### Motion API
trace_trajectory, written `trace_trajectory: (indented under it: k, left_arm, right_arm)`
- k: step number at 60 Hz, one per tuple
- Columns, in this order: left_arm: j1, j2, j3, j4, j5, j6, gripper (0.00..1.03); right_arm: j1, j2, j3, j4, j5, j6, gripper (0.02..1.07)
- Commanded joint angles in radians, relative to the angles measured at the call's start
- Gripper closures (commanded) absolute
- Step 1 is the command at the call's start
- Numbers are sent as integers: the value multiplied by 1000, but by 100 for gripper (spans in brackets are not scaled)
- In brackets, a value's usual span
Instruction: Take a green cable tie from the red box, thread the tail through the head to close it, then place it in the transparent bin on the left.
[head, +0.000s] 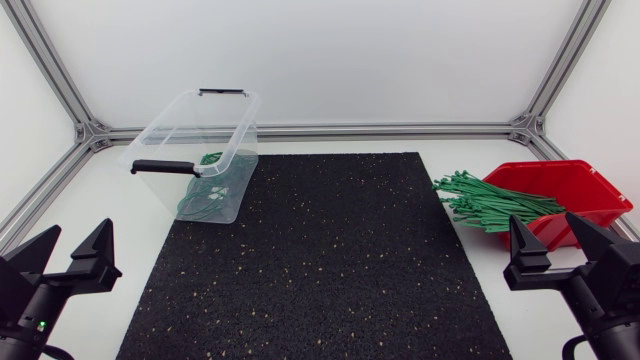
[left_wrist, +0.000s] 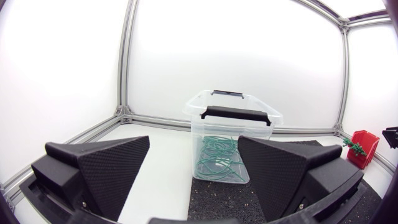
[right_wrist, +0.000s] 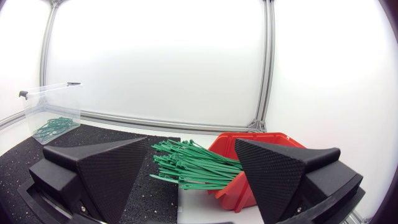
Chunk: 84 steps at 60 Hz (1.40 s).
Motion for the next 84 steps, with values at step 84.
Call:
trace_trajectory:
  k: [84]
  left_arm:
    - [8,-8,-42,-4,-8,17,4]
  right_arm:
    - [-63,690,733,-349,-40,-175,10]
